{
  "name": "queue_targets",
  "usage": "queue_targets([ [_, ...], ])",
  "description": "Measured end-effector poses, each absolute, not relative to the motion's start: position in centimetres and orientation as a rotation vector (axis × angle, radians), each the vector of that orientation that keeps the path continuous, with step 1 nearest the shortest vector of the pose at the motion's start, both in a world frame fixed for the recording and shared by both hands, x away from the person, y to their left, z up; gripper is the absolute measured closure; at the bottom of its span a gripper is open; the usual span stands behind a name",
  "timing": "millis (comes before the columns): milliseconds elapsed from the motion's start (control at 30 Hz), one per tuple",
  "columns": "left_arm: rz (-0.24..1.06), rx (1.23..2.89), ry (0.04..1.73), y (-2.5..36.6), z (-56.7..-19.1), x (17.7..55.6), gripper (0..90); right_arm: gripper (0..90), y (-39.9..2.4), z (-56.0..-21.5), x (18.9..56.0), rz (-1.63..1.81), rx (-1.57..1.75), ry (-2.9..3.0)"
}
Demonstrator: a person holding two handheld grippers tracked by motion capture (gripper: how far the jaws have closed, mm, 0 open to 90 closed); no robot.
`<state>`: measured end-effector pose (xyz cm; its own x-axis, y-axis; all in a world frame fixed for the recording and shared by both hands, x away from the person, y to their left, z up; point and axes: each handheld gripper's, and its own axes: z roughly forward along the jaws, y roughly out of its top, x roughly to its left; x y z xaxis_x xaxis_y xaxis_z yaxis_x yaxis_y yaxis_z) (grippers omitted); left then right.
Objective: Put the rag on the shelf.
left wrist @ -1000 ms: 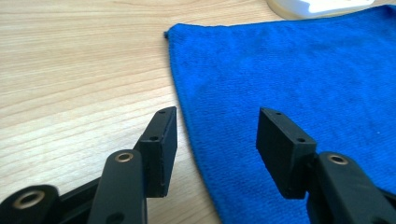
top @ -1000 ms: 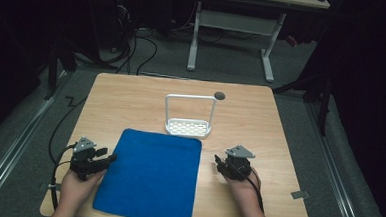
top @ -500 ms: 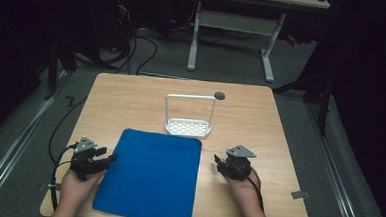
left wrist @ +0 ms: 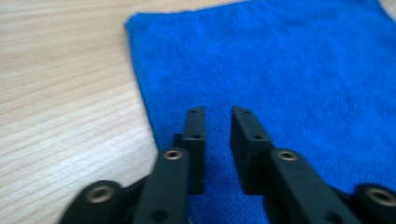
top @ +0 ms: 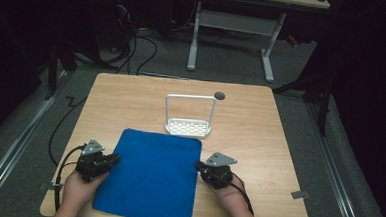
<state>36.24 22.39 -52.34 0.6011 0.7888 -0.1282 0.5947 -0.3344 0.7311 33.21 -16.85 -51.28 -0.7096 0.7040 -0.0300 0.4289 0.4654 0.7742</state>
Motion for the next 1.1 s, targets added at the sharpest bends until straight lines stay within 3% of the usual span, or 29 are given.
queue_targets([
  [67,0.312,2.085,1.083,22.2,-52.5,36.3,89.6,90.0,-15.4,-51.8,32.8,1.072,0.898,2.444],
  [567,0.286,2.122,1.044,22.0,-52.8,36.2,90.0,90.0,-14.7,-52.7,32.7,0.982,0.875,2.476],
  [1100,0.135,2.176,0.854,17.2,-52.8,34.3,89.4,90.0,-20.1,-52.5,31.5,0.959,0.982,2.447],
])
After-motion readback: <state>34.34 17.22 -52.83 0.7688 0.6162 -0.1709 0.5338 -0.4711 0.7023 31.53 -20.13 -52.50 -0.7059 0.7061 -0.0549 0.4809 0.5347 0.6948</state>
